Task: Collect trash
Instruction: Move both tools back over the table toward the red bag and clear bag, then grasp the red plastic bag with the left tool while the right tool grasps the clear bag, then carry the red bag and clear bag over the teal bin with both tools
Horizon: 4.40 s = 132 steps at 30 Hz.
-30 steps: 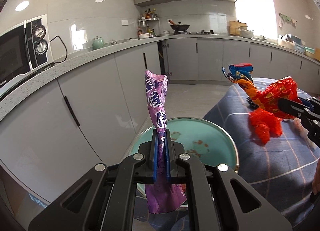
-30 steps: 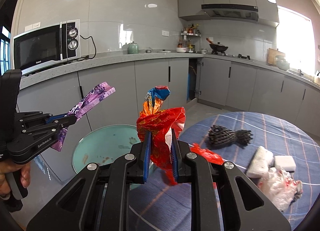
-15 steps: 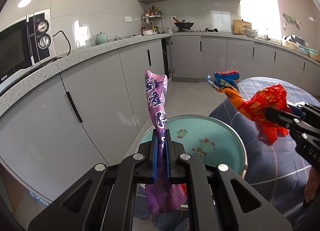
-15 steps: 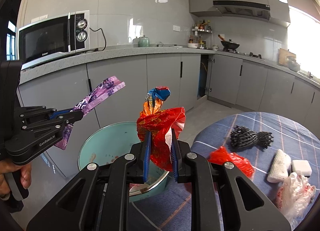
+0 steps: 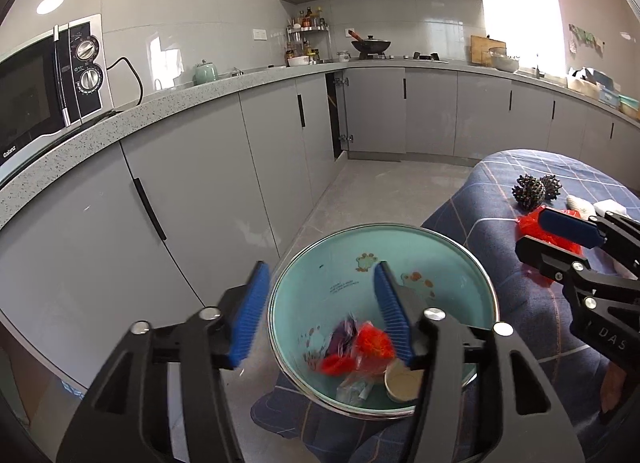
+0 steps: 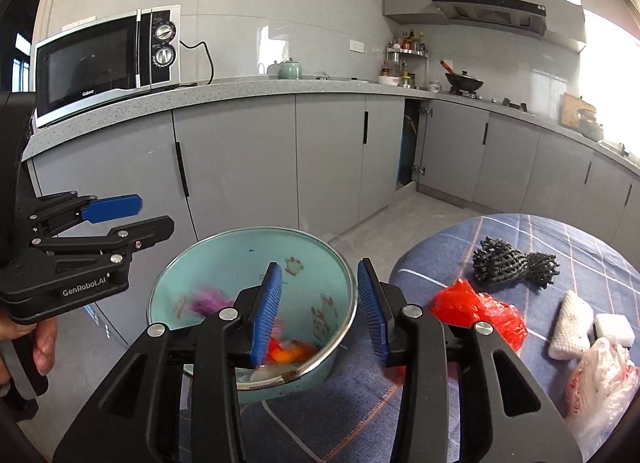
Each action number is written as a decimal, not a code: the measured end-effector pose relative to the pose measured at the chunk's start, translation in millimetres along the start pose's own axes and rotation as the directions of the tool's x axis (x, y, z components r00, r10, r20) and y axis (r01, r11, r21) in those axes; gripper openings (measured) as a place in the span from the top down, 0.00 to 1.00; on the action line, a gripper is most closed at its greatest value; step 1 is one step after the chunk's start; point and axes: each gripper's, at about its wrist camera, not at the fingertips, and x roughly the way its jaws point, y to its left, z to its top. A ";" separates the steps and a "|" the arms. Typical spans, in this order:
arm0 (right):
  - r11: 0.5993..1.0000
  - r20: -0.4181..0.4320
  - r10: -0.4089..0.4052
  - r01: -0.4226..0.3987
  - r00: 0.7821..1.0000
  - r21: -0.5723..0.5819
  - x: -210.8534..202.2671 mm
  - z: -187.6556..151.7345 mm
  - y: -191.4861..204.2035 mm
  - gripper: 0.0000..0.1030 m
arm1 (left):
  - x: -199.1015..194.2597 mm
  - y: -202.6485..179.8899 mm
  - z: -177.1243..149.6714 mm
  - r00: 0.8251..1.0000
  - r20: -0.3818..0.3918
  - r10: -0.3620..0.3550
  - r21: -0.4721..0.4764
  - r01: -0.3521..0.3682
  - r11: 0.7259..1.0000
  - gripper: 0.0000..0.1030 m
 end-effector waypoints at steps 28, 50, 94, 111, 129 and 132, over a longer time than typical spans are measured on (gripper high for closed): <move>0.967 0.020 -0.249 0.247 0.968 0.059 -110.3 -34.8 -94.4 0.41 | -14.8 -53.8 4.7 0.997 0.018 -0.070 0.069 0.068 0.995 0.26; 0.863 -0.094 -0.432 0.441 0.897 0.247 -152.6 -81.0 -198.5 0.38 | 21.9 -194.5 25.3 0.967 -0.040 -0.250 0.223 0.253 0.941 0.22; 0.937 -0.105 -0.264 0.281 0.959 0.207 -125.3 -48.9 -148.0 0.83 | -20.5 -151.0 21.3 0.947 0.005 -0.322 0.136 0.318 0.938 0.81; 0.962 -0.021 -0.216 0.217 0.976 0.169 -101.4 -28.4 -126.2 0.83 | -28.9 -117.6 21.2 0.965 0.043 -0.258 0.084 0.254 0.964 0.81; 0.983 0.006 -0.143 0.141 0.990 0.120 -70.1 -4.4 -92.9 0.83 | -24.6 -78.5 19.1 0.983 0.045 -0.177 0.046 0.175 0.984 0.81; 0.986 0.009 -0.129 0.128 0.992 0.110 -64.8 -0.3 -88.0 0.83 | -22.4 -69.9 17.8 0.986 0.042 -0.162 0.038 0.160 0.986 0.81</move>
